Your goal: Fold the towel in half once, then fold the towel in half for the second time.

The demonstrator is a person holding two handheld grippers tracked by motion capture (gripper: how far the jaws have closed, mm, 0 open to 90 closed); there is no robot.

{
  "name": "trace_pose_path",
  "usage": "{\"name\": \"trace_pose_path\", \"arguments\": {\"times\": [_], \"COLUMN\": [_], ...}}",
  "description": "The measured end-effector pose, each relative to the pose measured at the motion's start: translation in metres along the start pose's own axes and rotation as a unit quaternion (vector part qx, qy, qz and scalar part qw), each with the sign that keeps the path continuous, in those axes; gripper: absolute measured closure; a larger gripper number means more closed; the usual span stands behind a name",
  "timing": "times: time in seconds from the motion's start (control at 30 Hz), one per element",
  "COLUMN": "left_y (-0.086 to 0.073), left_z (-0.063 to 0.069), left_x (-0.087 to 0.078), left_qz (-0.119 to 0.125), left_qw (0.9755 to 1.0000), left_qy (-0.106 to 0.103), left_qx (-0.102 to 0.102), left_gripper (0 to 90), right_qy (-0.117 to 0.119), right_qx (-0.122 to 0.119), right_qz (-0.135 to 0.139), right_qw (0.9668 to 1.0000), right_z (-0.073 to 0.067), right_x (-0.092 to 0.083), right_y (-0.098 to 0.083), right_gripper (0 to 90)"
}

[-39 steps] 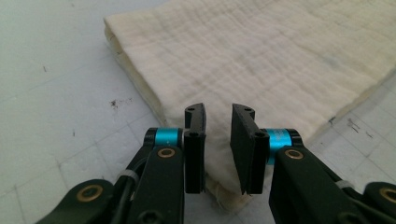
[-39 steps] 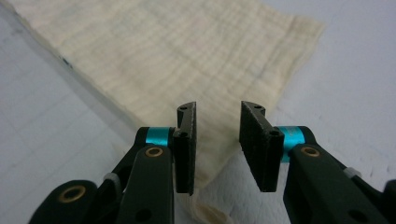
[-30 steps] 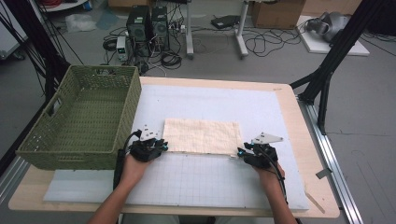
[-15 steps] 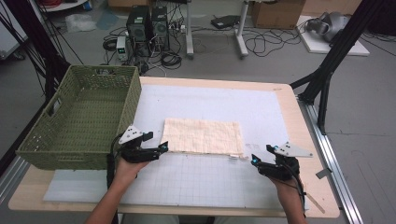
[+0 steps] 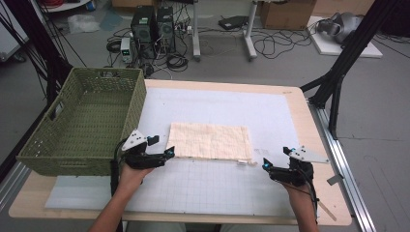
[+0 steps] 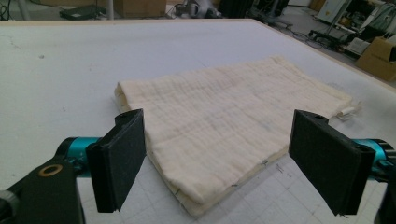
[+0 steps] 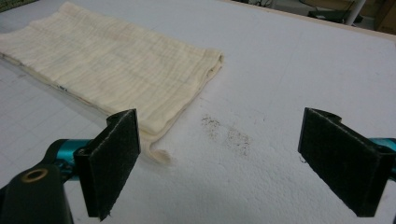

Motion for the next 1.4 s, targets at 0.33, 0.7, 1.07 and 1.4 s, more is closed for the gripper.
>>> {"name": "trace_pose_path", "arguments": {"times": [0.33, 0.7, 1.07, 1.4], "left_y": [-0.003, 0.014, 0.052, 0.054], "left_z": [-0.001, -0.01, -0.032, -0.058], "left_x": [0.007, 0.015, 0.051, 0.075], "left_qz": [-0.006, -0.011, -0.049, -0.085], "left_qw": [0.9999, 0.9998, 0.9976, 0.9939], "left_qy": [-0.006, 0.006, 0.02, 0.064], "left_qx": [-0.01, -0.012, -0.045, -0.031], "left_gripper": [20.5, 26.1, 22.3, 35.4], "right_qy": [0.001, 0.004, 0.01, 0.02], "right_qx": [0.002, -0.001, 0.0, 0.002], "right_qz": [-0.002, -0.006, -0.01, -0.013], "right_qw": [1.0, 1.0, 0.9999, 0.9997], "right_z": [0.0, 0.001, 0.001, 0.0], "right_x": [0.002, 0.004, 0.007, 0.01], "right_y": [0.0, -0.001, -0.001, -0.001], "right_gripper": [12.2, 12.2, 12.2, 12.2]}}
Point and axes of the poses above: each handheld gripper's, and its own axes: x roughly forward along the jaws, y roughly out of its top, z roughly to its right, the point moved 3 cm from there along x, roughly forward along the jaws, and after that the axes turned 10 degrees about -z, right-handed, at the moved point
